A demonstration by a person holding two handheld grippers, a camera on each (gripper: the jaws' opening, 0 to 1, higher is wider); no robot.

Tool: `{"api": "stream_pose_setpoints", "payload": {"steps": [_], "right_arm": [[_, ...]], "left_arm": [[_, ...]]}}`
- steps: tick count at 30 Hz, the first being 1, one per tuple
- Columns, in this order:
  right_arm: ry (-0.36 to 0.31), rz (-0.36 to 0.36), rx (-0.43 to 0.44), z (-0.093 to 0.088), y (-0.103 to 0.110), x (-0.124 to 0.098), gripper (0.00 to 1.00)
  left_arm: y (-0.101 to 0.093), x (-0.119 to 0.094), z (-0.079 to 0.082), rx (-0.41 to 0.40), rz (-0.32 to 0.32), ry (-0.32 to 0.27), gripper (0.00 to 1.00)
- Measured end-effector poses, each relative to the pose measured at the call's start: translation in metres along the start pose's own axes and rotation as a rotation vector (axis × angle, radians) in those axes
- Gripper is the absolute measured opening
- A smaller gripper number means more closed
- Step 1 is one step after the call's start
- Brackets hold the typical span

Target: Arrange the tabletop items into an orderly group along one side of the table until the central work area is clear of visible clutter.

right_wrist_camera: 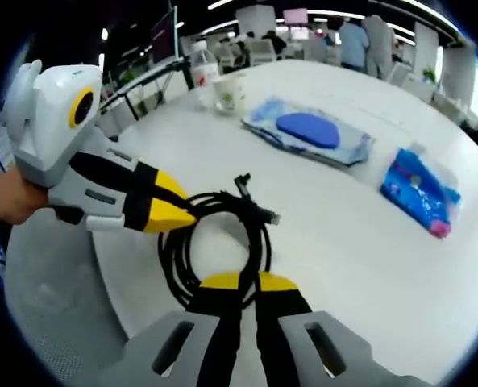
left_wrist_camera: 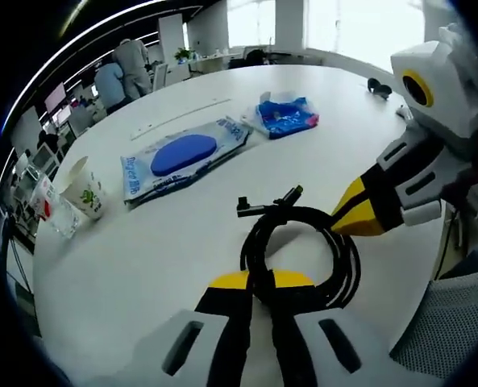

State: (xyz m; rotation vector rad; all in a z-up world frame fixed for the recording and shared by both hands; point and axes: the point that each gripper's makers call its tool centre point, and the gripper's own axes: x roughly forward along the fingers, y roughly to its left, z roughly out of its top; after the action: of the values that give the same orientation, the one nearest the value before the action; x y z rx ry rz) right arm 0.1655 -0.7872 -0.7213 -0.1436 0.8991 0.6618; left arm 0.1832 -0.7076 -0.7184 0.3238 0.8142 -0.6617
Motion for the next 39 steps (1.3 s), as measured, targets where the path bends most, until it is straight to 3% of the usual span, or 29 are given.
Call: {"api": "stream_pose_setpoints", "payload": {"steps": [4, 22, 29, 39], "right_arm": [[-0.025, 0.002, 0.008, 0.009, 0.000, -0.003, 0.01], [-0.086, 0.000, 0.049, 0.042, -0.014, -0.001, 0.01], [-0.110, -0.005, 0.053, 0.052, -0.014, 0.003, 0.00], [-0.109, -0.016, 0.072, 0.053, -0.022, 0.011, 0.00]], "left_arm": [[0.007, -0.001, 0.006, -0.039, 0.005, -0.019, 0.04], [0.026, -0.005, 0.037, 0.022, 0.027, -0.050, 0.04], [0.039, -0.003, 0.041, 0.041, 0.042, -0.043, 0.04], [0.040, 0.005, 0.039, 0.047, 0.037, -0.022, 0.05]]}}
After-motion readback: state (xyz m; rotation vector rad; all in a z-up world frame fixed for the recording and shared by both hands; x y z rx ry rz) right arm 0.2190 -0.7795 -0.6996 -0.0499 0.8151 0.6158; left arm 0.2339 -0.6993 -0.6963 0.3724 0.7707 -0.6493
